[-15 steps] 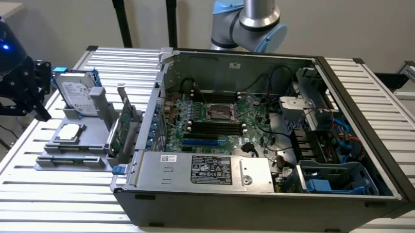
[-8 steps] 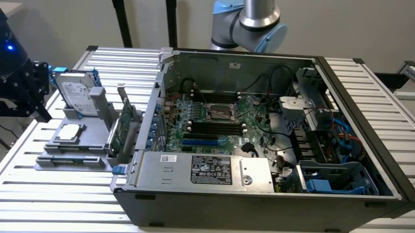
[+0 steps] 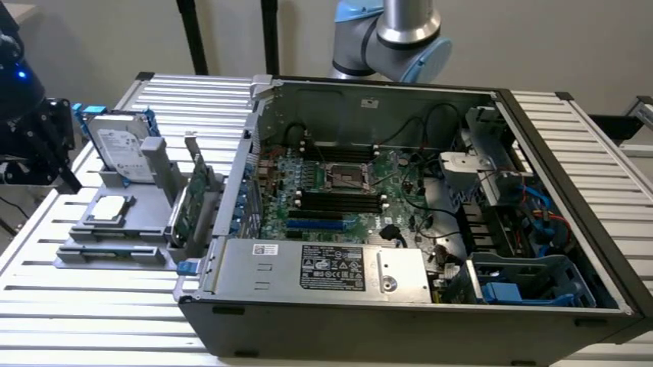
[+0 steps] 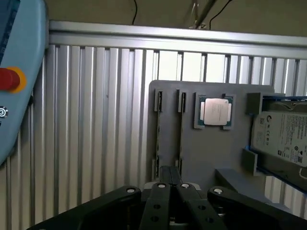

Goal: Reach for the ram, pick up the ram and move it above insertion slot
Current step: 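Pick up the ram and move it above insertion slot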

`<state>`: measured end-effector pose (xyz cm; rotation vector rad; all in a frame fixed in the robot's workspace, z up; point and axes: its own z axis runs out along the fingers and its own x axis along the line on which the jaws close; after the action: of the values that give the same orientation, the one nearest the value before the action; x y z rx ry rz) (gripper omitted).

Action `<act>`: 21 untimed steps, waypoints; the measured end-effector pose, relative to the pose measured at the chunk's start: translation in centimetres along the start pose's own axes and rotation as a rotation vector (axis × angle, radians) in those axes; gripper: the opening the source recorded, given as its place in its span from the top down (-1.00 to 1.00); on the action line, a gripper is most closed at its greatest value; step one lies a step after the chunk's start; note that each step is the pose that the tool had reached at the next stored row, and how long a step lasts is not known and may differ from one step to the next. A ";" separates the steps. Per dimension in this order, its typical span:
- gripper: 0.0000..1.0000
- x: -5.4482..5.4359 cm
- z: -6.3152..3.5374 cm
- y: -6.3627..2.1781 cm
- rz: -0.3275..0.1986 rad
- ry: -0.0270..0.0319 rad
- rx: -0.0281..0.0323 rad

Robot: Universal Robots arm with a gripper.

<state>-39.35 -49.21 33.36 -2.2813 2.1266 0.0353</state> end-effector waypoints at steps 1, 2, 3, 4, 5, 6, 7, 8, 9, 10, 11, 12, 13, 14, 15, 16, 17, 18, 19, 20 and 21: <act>0.79 0.0 0.00 0.00 -0.014 0.0000 -0.0004; 0.79 0.0 0.00 0.00 -0.020 0.0000 -0.0006; 0.79 0.0 0.00 0.00 -0.022 0.0000 -0.0006; 0.79 0.0 0.00 0.00 -0.023 0.0000 -0.0007; 0.79 0.0 0.00 0.00 -0.023 -0.0001 -0.0006; 0.79 0.0 0.00 0.00 -0.023 0.0000 -0.0007; 0.76 0.0 0.01 0.00 -0.023 -0.0001 -0.0006; 0.65 0.0 0.01 0.00 -0.023 0.0000 -0.0007; 0.52 0.0 0.01 0.00 -0.023 0.0000 -0.0007; 0.52 0.0 0.07 0.00 -0.023 -0.0001 -0.0005; 0.40 0.0 0.17 0.00 -0.023 -0.0003 -0.0003; 0.40 0.0 0.32 0.00 -0.023 -0.0001 -0.0007; 0.27 0.0 0.50 0.00 -0.023 -0.0001 -0.0006; 0.27 0.0 0.67 0.00 -0.023 -0.0001 -0.0007; 0.27 0.0 0.87 0.00 -0.023 -0.0001 -0.0006; 0.27 0.0 1.05 0.00 -0.023 -0.0001 -0.0006; 0.27 0.0 1.23 0.00 -0.023 -0.0001 -0.0006; 0.27 0.0 1.40 0.00 -0.023 0.0000 -0.0008; 0.27 0.1 1.58 0.00 -0.023 0.0000 -0.0008; 0.27 0.1 1.77 0.00 -0.023 0.0000 -0.0006; 0.27 0.1 1.95 0.00 -0.023 0.0000 -0.0007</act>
<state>-39.35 -49.21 31.41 -2.3058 2.1003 0.0357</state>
